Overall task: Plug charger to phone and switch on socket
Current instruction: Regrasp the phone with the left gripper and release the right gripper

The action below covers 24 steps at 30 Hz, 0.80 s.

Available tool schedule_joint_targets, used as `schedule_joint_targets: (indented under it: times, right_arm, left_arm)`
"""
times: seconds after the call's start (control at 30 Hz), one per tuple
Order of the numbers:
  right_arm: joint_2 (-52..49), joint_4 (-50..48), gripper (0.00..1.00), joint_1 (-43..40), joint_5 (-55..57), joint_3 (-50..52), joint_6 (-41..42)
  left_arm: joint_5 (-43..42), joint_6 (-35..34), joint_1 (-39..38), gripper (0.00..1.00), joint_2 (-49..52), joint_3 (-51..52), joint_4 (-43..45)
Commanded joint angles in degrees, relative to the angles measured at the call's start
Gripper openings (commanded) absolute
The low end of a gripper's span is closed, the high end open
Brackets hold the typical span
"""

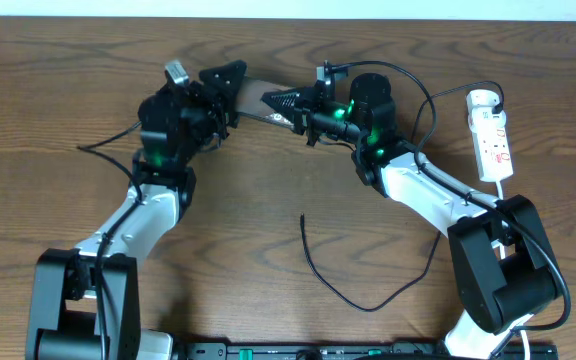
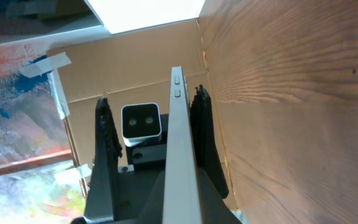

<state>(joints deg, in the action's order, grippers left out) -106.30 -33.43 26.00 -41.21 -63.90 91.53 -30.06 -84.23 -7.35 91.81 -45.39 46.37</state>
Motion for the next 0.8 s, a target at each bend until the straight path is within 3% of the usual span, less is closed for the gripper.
schedule_joint_targets:
  times: [0.0, 0.37, 0.47, 0.67, 0.77]
  right_arm:
    - [0.2, -0.26, 0.01, 0.72, -0.5, -0.48, 0.17]
    - [0.2, -0.24, 0.01, 1.88, -0.52, -0.48, -0.33]
    - [0.2, -0.26, 0.01, 2.32, -0.46, -0.48, -0.33]
    - [0.2, -0.26, 0.01, 2.56, -0.33, -0.48, -0.35]
    - [0.2, -0.26, 0.01, 2.58, -0.35, -0.48, -0.55]
  left_arm:
    - [0.31, -0.61, 0.33, 0.61, -0.83, 2.69, 2.64]
    - [0.81, -0.57, 0.33, 0.59, -0.83, 2.86, 3.48]
    - [1.16, -0.57, 0.33, 0.41, -0.83, 2.86, 3.48]
    - [1.18, -0.57, 0.33, 0.13, -0.83, 2.86, 3.48]
    - [1.22, -0.55, 0.33, 0.11, -0.83, 2.86, 3.48]
